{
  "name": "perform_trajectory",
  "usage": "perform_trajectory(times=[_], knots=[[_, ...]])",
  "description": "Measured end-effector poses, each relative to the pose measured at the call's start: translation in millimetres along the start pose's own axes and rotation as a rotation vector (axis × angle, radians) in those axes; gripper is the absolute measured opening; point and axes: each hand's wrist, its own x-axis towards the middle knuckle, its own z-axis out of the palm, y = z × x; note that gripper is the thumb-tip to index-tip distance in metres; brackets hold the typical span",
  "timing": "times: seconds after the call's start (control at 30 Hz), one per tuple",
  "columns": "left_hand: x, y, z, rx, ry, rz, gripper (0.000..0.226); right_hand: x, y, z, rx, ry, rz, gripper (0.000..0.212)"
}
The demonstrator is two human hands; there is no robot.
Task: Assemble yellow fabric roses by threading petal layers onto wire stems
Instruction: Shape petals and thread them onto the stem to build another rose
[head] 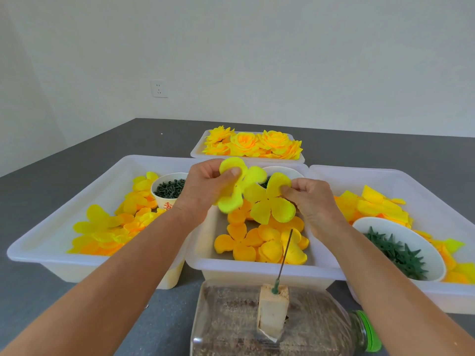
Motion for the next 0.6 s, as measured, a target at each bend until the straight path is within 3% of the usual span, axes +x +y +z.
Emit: perform_trajectory(times=[0.17,0.3,0.4,0.5,0.6], knots=[[-4.9,-0.8,4.4,0.106,-0.223,-0.088,0.026,-3.3,-3.1,1.2,0.097,-0.129,-0.022,0.007],[-3.1,-2.5,2.9,0.191,-0.173,-0.044,0.006,-4.8,-3.5,1.5,0.119,-0.209,-0.054,0.007],[0.7,-4.4,2.6,0.221,-0.079,0.017,0.016,-4.7,-2.4,2.1,0.118,-0.239,-0.019,0.004],[3.7,-6.0,1.2,0.295,-0.014,0.073,0.018,-3.0,2.3,0.7,-0.186,-0.337,-0.027,0.021],[3.3,-7.7,1.3,0.368,-0.081,0.080,0.013,-4.4,5.6,0.9,-0.595,-0.503,0.005,0.051]])
